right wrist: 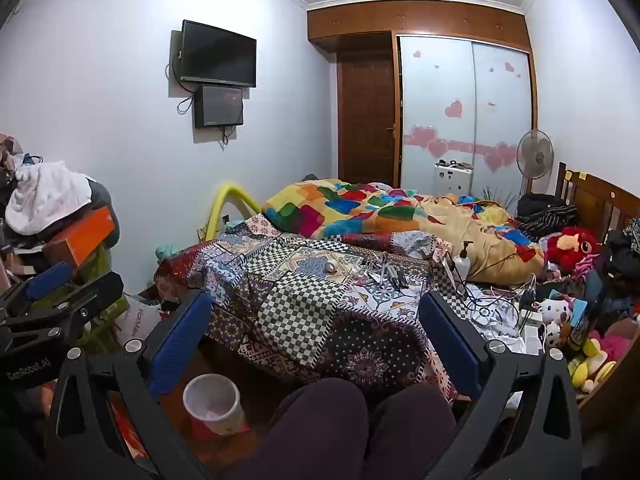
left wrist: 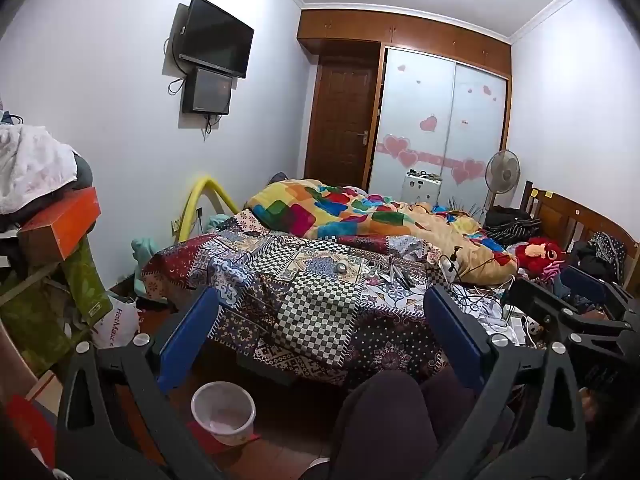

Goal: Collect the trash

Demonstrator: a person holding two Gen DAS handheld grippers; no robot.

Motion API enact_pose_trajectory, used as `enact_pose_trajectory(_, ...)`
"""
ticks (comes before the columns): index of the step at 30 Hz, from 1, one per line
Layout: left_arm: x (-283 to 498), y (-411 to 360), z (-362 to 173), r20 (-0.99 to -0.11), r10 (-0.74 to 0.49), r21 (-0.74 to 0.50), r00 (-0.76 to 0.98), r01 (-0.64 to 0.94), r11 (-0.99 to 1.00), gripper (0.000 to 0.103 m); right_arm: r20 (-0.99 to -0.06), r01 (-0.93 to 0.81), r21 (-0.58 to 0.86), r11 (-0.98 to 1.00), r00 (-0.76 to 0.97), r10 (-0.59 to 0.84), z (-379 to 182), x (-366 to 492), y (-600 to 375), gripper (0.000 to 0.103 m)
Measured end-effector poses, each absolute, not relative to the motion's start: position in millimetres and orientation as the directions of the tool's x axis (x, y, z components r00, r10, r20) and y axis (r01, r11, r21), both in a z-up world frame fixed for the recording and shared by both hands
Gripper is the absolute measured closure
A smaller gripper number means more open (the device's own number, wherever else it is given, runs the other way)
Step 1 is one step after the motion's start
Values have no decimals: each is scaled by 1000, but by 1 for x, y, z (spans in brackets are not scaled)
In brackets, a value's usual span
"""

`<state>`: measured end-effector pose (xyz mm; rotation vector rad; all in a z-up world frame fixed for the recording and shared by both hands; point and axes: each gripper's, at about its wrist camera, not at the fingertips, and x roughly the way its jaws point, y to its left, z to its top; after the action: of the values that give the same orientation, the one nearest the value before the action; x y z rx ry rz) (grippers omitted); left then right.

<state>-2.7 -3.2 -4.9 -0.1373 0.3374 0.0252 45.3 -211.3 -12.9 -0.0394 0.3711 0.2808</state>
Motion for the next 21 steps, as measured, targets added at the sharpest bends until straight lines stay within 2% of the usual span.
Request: enact_pose_trajectory(21, -1, -2, -9, -337, 0, -129, 941, -46, 991, 0, -357, -273, 31, 961, 895, 266, -9, 44, -216, 0)
